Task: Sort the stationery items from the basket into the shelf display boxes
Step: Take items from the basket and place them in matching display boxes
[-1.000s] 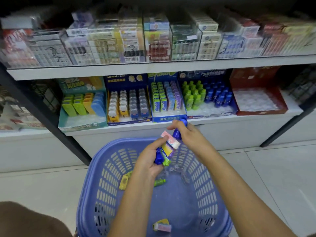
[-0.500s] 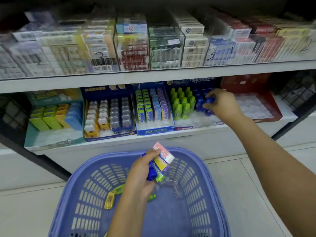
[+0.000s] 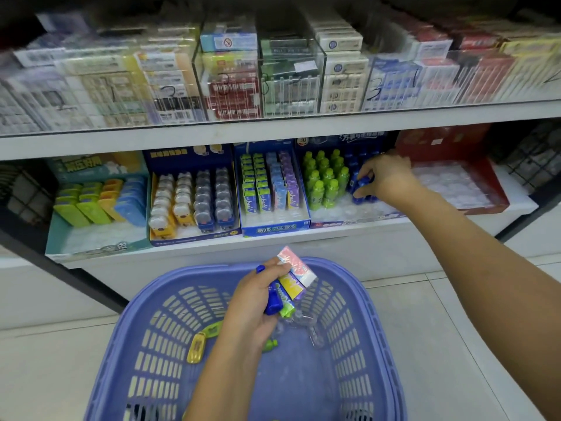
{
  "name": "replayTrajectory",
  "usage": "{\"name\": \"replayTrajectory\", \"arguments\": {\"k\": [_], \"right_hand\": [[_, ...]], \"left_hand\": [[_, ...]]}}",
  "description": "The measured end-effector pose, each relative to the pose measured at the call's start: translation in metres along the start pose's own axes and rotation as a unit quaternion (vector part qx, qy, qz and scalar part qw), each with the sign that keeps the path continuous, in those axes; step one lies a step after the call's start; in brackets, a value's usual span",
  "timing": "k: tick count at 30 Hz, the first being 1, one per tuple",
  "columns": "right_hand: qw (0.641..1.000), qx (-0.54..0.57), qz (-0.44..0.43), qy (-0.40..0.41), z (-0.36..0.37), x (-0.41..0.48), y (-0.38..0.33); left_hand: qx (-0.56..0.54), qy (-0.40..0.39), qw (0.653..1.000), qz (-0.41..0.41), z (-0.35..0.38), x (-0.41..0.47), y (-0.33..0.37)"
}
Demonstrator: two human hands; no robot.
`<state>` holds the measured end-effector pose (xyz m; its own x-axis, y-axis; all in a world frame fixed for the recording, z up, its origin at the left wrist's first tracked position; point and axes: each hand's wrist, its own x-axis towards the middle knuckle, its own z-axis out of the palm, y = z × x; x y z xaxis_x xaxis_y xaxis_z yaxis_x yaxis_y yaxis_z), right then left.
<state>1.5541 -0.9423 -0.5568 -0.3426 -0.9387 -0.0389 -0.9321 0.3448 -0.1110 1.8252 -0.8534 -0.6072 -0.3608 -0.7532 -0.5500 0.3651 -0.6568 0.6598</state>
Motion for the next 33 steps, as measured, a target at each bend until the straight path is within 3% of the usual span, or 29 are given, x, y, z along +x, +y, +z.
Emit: {"name": "replayTrajectory", "arguments": {"k": [2, 5, 7, 9, 11, 13, 16, 19, 21, 24, 26, 27, 29, 33], "right_hand": [[0.999, 0.003, -0.009, 0.050, 0.005, -0.008, -0.001], [0.971, 0.188, -0.061, 0.135, 0.007, -0.033, -0.016], [0.951, 0.295, -0.088, 0.024, 0.000, -0.057, -0.036], [0.919, 0.336, -0.111, -0.173, -0.005, -0.084, -0.056], [0.877, 0.359, -0.124, -0.293, -0.002, -0.106, -0.072], [0.872, 0.368, -0.148, -0.285, 0.004, -0.119, -0.084], [0.902, 0.328, -0.195, -0.200, 0.006, -0.125, -0.096], [0.887, 0.355, -0.199, -0.218, 0.005, -0.119, -0.096], [0.849, 0.439, -0.169, -0.242, 0.006, -0.114, -0.093], [0.742, 0.605, -0.088, -0.275, 0.007, -0.100, -0.088], [0.697, 0.661, -0.050, -0.272, 0.009, -0.092, -0.087], [0.696, 0.669, -0.038, -0.259, 0.010, -0.088, -0.088], [0.732, 0.646, -0.029, -0.217, 0.011, -0.082, -0.092], [0.893, 0.427, -0.060, -0.131, 0.011, -0.072, -0.097]], "left_hand": [[0.003, -0.001, 1.000, 0.008, 0.002, -0.004, -0.001], [0.009, 0.005, 1.000, 0.020, 0.001, -0.008, -0.004], [0.008, 0.018, 0.999, 0.036, 0.001, -0.009, -0.007], [-0.007, 0.042, 0.997, 0.061, 0.002, -0.011, -0.008], [-0.027, 0.064, 0.994, 0.090, 0.003, -0.012, -0.008], [-0.028, 0.065, 0.992, 0.107, 0.001, -0.014, -0.006], [-0.018, 0.057, 0.993, 0.106, -0.004, -0.017, -0.001], [-0.032, 0.053, 0.993, 0.103, -0.008, -0.018, 0.005], [-0.055, 0.044, 0.992, 0.102, -0.010, -0.018, 0.007], [-0.095, 0.042, 0.991, 0.089, -0.015, -0.018, 0.009], [-0.129, 0.040, 0.988, 0.077, -0.020, -0.017, 0.011], [-0.147, 0.040, 0.986, 0.070, -0.022, -0.016, 0.012], [-0.174, 0.044, 0.982, 0.058, -0.026, -0.014, 0.013], [-0.202, 0.069, 0.976, 0.050, -0.034, -0.007, 0.017]]}}
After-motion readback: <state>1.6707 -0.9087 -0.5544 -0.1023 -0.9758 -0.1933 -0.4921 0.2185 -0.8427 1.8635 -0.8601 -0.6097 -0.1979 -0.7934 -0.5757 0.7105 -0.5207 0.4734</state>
